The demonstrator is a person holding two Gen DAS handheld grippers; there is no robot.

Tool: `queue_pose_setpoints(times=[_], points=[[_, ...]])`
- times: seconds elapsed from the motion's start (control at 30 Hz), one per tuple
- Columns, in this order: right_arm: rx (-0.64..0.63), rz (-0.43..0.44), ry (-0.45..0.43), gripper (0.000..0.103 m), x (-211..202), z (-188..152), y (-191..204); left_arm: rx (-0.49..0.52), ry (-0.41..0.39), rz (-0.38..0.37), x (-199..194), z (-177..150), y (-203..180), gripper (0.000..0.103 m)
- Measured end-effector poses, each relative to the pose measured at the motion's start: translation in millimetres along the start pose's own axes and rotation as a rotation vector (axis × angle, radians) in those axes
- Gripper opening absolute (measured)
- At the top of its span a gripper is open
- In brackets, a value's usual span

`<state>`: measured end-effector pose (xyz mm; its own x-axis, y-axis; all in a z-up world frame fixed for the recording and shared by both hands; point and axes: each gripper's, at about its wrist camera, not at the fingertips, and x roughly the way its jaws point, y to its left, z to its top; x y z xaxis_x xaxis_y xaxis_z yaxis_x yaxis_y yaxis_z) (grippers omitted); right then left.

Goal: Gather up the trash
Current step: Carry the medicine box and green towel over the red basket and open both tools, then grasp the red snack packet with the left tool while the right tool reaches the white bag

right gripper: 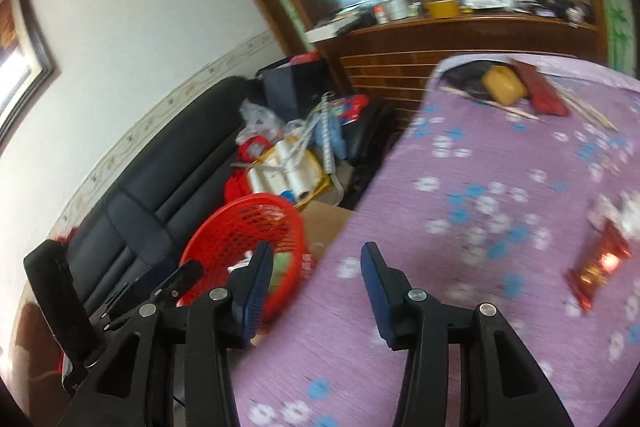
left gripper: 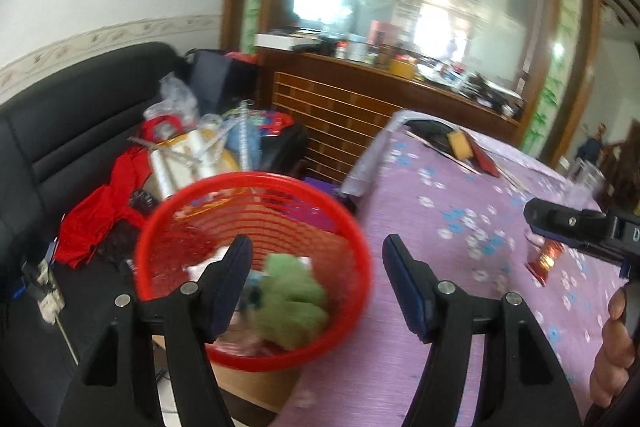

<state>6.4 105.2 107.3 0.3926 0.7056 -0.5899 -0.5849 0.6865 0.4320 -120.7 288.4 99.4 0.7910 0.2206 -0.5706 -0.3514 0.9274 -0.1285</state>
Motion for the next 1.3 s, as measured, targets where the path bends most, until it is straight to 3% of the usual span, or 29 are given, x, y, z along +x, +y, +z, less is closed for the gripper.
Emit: queue_pose_setpoints(times=[0.17,0.37,0.5,0.73,1.0,1.1,1.17,1.3], points=[[0.095,-0.081,-0.061,0.05,-46,-4,-60,0.111,0.03,-0.063,5,-4,-54,0.067],[0.213,-0.203,-0.186,0.051,-100,0,-131,0.252,0.099,-0.199,14,-9,-134,0.073],[0.29,-0.344,-0.253,0.053,-124,-1,-189,0.34,0.163,-0.282,28,-13,-191,0.075],[0.457,-0.348,-0.279,0.053,-132,-16,-262,0.479,0.293,-0.358,76,-28,-286,0.08],[0.573,-0.325,-0.321,0.053,-144,-31,-284,0.559,0.337,-0.285,136,-42,-329,0.08],[0.614,-0.279,-0.314,0.053,-144,-35,-292,0.533,0.353,-0.296,148,-40,-327,0.061],[0.624,-0.264,-0.304,0.054,-141,-35,-294,0.497,0.378,-0.323,155,-38,-322,0.038],[0.613,-0.264,-0.286,0.054,-137,-35,-293,0.44,0.392,-0.362,159,-35,-309,0.032]])
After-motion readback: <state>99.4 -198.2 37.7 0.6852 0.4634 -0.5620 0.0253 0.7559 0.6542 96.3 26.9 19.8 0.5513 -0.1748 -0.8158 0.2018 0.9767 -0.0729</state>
